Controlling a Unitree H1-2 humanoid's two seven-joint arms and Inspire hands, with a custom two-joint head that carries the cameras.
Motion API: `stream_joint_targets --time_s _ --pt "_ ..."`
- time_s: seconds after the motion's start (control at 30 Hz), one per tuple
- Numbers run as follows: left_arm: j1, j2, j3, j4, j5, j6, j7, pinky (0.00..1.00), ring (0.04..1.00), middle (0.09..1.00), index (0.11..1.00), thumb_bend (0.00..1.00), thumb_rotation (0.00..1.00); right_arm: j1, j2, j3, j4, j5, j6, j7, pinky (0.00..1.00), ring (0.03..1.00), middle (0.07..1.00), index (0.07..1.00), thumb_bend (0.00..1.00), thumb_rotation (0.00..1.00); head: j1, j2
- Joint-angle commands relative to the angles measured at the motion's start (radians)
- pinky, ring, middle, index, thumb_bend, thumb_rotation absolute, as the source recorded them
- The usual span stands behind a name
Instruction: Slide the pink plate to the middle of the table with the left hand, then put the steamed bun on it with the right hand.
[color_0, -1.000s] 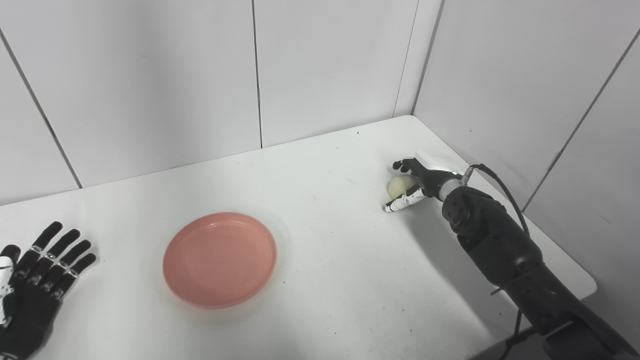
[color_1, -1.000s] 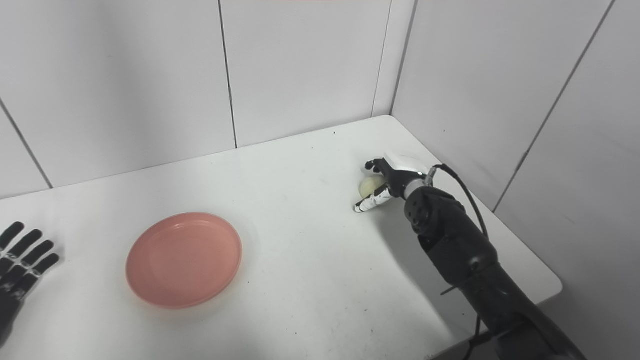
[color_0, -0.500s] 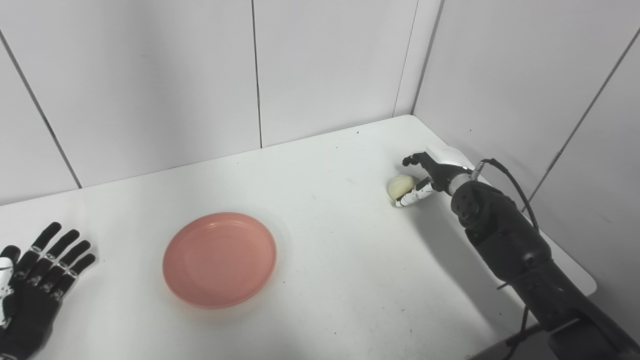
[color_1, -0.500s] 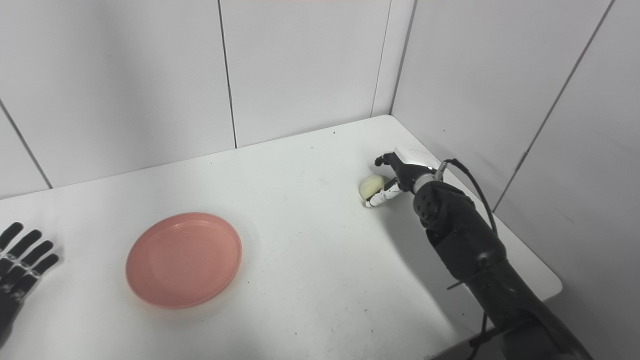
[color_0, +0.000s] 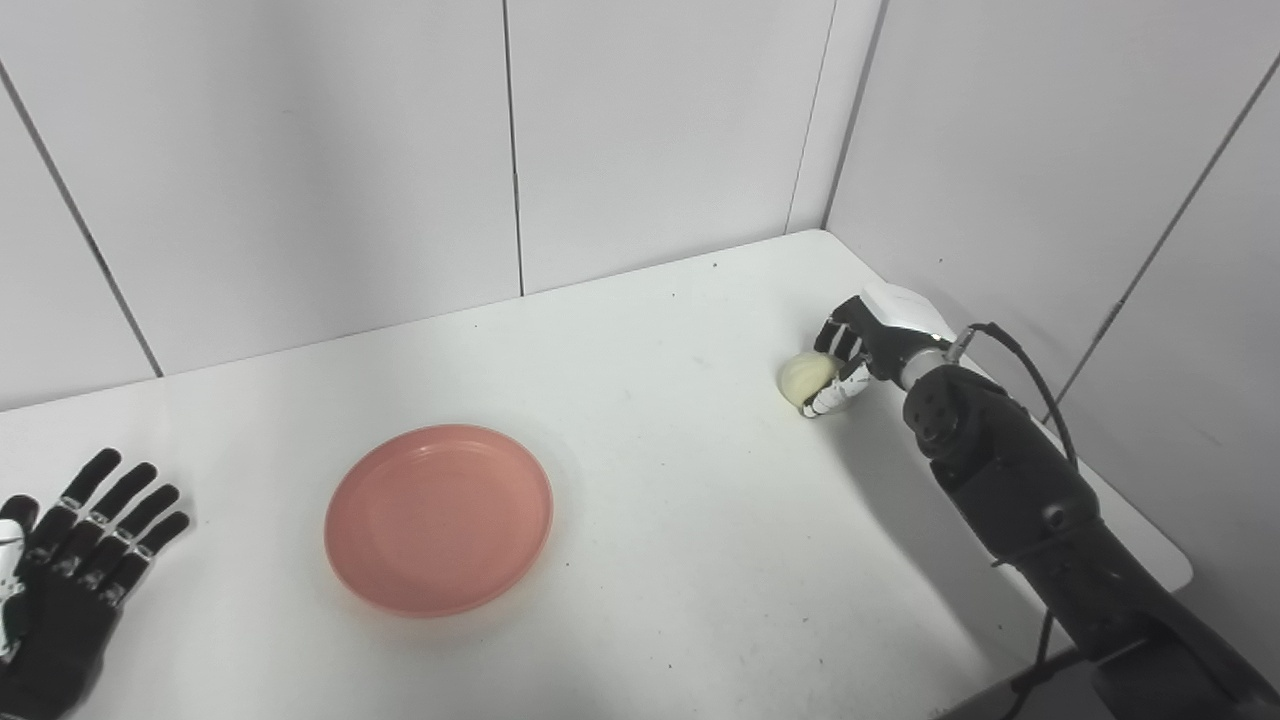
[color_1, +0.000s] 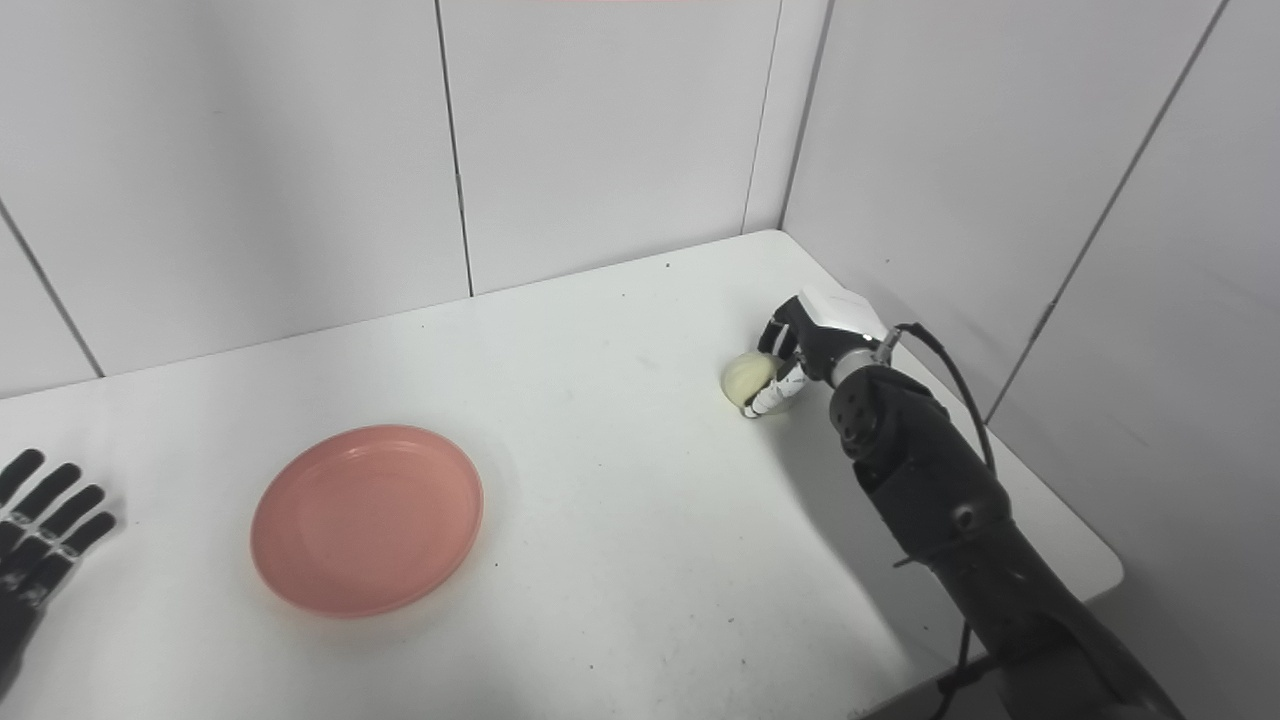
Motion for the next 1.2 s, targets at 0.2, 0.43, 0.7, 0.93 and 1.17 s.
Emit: stream_joint_targets --time_s 0.2,0.43,0.7,0.93,1.17 --pt "0.062 -0.004 -0.017 0.033 0.035 0.095 0.046 0.83 0.838 0.855 0.865 0.55 0.86 -0.037 -0.038 0.001 -0.014 0.013 -0.035 -0.023 0.30 0.361 0.432 0.487 0.51 0.13 0.018 -0.006" --pt "0.072 -0.024 -0.031 0.008 0.029 0.098 0.050 0.85 0.851 0.868 0.874 0.55 0.85 -0.023 -0.062 -0.015 -0.128 0.027 -0.031 -0.007 0.35 0.420 0.477 0.487 0.51 0.13 0.073 -0.013" --pt "0.088 -0.060 -0.063 -0.042 0.046 0.090 0.074 0.87 0.866 0.882 0.890 0.58 0.84 -0.061 -0.079 0.000 -0.294 0.026 -0.004 0.065 0.38 0.444 0.504 0.489 0.51 0.13 0.153 -0.025" --pt "0.115 -0.106 -0.111 -0.125 0.077 0.094 0.123 0.90 0.895 0.908 0.917 0.56 0.90 -0.126 -0.061 0.021 -0.426 0.051 -0.023 0.145 0.38 0.435 0.498 0.488 0.51 0.12 0.296 -0.026" --pt "0.139 -0.168 -0.155 -0.241 0.120 0.158 0.220 0.94 0.930 0.941 0.949 0.52 0.99 -0.236 -0.008 0.114 -0.451 0.034 -0.043 0.216 0.39 0.438 0.501 0.488 0.51 0.12 0.432 -0.013"
